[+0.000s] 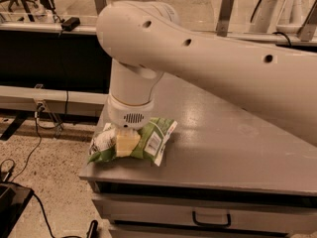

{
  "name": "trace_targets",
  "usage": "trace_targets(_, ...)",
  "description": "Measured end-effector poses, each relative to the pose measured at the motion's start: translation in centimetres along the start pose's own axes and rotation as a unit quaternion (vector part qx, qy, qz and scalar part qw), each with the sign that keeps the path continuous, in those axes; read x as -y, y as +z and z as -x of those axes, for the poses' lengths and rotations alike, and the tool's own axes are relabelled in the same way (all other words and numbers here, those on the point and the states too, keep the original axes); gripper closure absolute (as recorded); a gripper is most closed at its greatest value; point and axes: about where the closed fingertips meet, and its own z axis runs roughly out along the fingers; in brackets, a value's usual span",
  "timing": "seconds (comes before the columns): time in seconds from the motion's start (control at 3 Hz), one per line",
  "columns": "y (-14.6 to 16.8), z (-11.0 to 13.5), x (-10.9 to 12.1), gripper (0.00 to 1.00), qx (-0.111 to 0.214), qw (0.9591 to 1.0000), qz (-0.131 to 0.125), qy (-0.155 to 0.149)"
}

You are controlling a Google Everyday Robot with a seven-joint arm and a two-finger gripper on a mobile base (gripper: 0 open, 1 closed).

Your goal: Pick green jalapeno chip bag

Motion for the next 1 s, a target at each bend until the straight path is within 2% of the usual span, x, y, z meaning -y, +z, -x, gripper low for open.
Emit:
trace_targets(0.33, 0.0, 0.0, 0.0, 1.0, 0.0, 1.0, 0.0, 0.0)
trace_targets(0.67, -2.7, -1.3, 0.6, 1.0, 0.039, 0.9991, -0.016, 0.004)
trace_targets(1.0, -7.3, -3.4, 1.5, 1.0, 0.104, 0.9938, -0.041, 0.004)
